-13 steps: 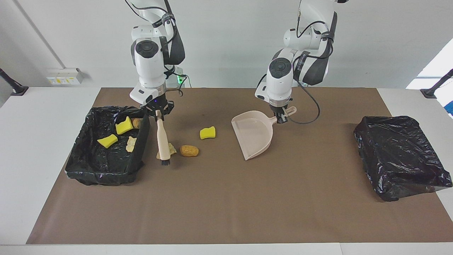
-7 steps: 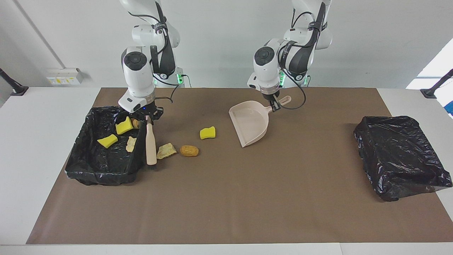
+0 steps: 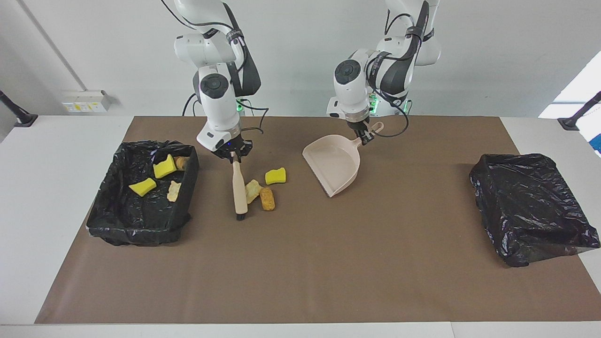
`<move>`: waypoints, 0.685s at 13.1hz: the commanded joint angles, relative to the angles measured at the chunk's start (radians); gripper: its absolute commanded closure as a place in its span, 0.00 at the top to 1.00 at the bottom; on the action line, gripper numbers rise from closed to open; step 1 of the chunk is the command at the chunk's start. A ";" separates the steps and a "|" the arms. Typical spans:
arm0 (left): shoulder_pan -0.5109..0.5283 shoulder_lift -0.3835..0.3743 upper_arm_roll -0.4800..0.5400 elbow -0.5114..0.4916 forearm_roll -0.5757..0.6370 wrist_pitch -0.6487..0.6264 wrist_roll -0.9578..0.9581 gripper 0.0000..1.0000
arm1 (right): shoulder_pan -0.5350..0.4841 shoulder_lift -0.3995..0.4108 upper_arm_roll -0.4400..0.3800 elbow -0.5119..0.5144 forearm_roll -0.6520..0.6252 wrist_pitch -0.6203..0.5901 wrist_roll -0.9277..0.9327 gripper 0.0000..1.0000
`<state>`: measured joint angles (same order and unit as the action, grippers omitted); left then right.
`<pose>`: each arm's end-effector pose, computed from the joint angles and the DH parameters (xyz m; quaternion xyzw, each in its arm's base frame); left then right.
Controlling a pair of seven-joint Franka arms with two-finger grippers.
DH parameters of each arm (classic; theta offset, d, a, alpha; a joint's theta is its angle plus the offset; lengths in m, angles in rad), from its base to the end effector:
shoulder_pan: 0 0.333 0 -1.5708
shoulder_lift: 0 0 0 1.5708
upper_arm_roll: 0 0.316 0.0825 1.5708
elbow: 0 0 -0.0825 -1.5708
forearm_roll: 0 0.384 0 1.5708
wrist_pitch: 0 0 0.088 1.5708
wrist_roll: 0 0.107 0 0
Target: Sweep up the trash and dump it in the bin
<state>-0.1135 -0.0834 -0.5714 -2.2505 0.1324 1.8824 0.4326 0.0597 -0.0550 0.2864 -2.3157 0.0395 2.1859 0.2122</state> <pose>0.3737 -0.2939 0.3747 -0.8220 0.5437 0.1373 0.0994 0.4637 0.1690 0.3579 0.9978 0.0544 -0.0391 0.0030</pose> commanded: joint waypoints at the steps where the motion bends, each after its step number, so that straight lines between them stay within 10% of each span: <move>1: -0.005 -0.015 0.007 -0.041 -0.005 0.015 0.024 0.00 | 0.084 0.061 0.002 0.004 0.033 0.063 0.082 0.00; 9: 0.014 -0.007 0.008 -0.044 -0.007 0.040 0.160 0.00 | 0.347 0.170 0.017 0.096 0.276 0.155 0.170 0.00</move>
<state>-0.1089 -0.0801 -0.5637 -2.2690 0.1325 1.8989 0.5631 0.3832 0.0883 0.2916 -2.2452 0.2260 2.3415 0.3947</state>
